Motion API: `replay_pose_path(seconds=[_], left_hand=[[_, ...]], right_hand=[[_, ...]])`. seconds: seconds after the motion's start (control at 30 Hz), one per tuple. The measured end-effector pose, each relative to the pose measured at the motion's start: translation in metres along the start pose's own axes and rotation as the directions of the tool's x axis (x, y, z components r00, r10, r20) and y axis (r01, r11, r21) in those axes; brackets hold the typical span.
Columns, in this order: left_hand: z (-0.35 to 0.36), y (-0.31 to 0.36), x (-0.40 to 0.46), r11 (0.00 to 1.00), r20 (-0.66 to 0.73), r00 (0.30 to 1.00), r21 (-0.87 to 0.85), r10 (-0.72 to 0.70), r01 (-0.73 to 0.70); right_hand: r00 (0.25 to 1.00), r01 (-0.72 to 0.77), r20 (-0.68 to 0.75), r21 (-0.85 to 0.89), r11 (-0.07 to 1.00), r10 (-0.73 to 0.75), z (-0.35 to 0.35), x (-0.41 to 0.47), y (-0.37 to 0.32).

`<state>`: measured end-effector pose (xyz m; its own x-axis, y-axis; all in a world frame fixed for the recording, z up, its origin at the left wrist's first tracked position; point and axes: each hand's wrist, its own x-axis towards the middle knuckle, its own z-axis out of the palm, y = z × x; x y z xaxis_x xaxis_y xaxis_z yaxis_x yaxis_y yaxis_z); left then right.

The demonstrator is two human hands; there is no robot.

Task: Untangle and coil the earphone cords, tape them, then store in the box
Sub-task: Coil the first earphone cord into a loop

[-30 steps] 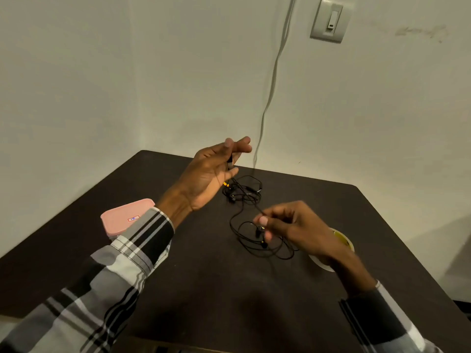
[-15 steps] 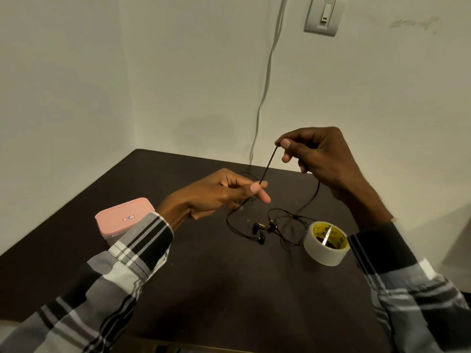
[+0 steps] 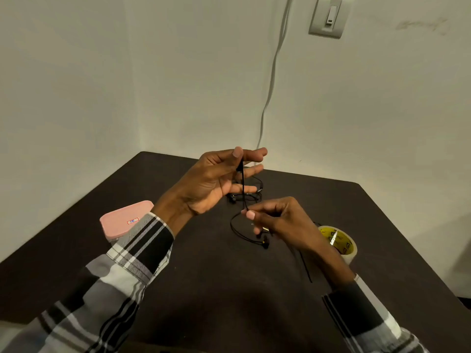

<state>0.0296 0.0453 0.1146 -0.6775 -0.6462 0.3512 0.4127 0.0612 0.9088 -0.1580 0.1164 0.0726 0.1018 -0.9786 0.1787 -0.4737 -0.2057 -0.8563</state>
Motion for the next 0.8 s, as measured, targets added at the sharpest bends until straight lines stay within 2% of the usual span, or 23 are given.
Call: replay_pose_path(seconds=[0.1, 0.2, 0.33, 0.43, 0.5, 0.63, 0.8], left_hand=[[-0.005, -0.006, 0.001, 0.965, -0.055, 0.998, 0.263, 0.020, -0.005], [-0.009, -0.011, 0.003, 0.827, -0.016, 0.999, 0.562, 0.034, -0.019], [-0.010, -0.015, 0.001, 0.785, 0.040, 0.997, 0.619, -0.070, 0.030], [0.000, -0.016, -0.004, 0.811, 0.082, 0.988, 0.582, -0.132, 0.060], [0.007, -0.015, -0.007, 0.851, 0.121, 0.978, 0.519, -0.172, 0.085], [0.014, -0.009, -0.014, 0.948, 0.191, 0.957, 0.274, -0.218, 0.161], [0.012, -0.001, -0.015, 0.995, 0.251, 0.965, -0.047, -0.069, 0.083]], right_hand=[[1.000, 0.011, 0.016, -0.130, 0.991, -0.009, -0.006, -0.012, -0.013], [1.000, 0.019, 0.009, -0.268, 0.963, -0.017, -0.022, -0.020, -0.033], [0.993, 0.073, -0.060, -0.353, 0.933, -0.100, -0.045, -0.020, -0.064], [0.979, 0.116, -0.107, -0.413, 0.903, -0.175, -0.058, -0.007, -0.074], [0.975, 0.142, -0.106, -0.377, 0.915, -0.195, -0.064, 0.005, -0.077], [0.989, 0.134, -0.049, -0.152, 0.979, -0.143, -0.060, 0.024, -0.067], [0.995, 0.037, -0.102, 0.146, 0.989, -0.022, -0.039, 0.034, -0.035]])
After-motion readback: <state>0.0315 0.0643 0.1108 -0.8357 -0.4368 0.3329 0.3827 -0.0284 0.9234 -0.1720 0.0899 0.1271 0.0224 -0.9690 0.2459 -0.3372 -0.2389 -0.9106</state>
